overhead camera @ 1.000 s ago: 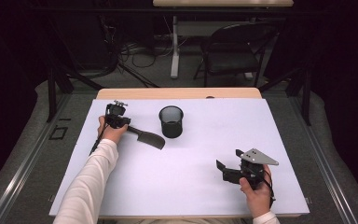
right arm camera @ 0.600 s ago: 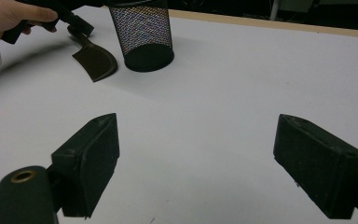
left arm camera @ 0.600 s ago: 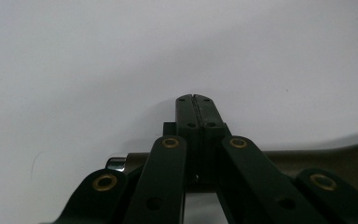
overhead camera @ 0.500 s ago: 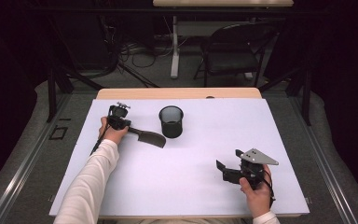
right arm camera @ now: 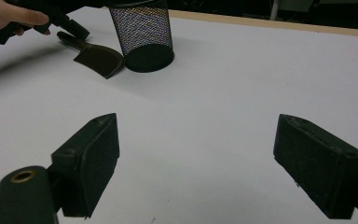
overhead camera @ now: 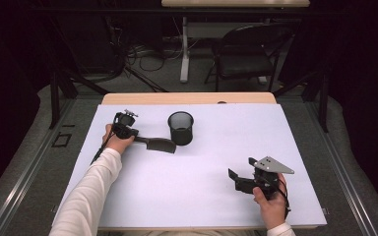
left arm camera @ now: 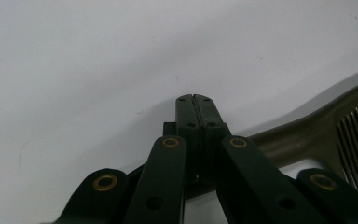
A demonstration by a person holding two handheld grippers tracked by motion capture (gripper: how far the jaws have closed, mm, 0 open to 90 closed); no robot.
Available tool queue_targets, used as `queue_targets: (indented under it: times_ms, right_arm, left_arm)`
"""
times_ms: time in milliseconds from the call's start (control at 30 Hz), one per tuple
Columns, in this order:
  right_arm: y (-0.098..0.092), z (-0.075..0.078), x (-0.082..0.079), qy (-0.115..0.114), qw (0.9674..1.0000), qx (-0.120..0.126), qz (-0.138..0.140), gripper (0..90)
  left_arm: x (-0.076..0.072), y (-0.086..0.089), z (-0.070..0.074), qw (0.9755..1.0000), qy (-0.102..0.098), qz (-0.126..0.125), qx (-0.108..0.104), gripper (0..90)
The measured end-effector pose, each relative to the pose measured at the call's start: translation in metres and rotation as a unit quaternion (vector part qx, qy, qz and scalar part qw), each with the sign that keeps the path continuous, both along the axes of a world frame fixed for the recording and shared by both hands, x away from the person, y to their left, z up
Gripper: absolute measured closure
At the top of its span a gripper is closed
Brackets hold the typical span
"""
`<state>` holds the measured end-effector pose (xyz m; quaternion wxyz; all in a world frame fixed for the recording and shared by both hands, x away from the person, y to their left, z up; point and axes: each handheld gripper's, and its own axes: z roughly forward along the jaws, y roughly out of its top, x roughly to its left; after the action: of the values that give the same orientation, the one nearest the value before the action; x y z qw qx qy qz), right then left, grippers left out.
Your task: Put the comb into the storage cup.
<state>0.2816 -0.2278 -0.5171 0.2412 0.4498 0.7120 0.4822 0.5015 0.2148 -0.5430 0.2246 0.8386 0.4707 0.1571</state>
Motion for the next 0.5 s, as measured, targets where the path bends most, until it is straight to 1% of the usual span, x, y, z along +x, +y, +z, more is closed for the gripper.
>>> queue_targets:
  times_ms: [133,300,367,467,500]
  right_arm:
    - [0.0,0.0,0.0,0.001,1.0,0.001,-0.001,14.4]
    - [0.0,0.0,0.0,0.002,1.0,0.0,0.001,14.4]
    - [0.0,0.0,0.0,0.003,1.0,-0.001,0.001,14.4]
    - [0.0,0.0,0.0,0.001,1.0,0.003,-0.002,14.4]
    - [0.0,0.001,0.0,0.005,1.0,0.001,0.0,14.4]
  left_arm:
    - [-0.003,0.003,0.0,0.9999,0.005,-0.011,-0.006,90.0]
    - [-0.008,0.006,0.001,0.9995,0.013,-0.03,-0.003,90.0]
    - [-0.012,0.008,0.001,0.9992,0.015,-0.036,-0.007,90.0]
    - [-0.016,0.011,0.001,0.9987,0.017,-0.046,-0.013,90.0]
    - [-0.019,0.012,0.001,0.9985,0.019,-0.049,-0.015,90.0]
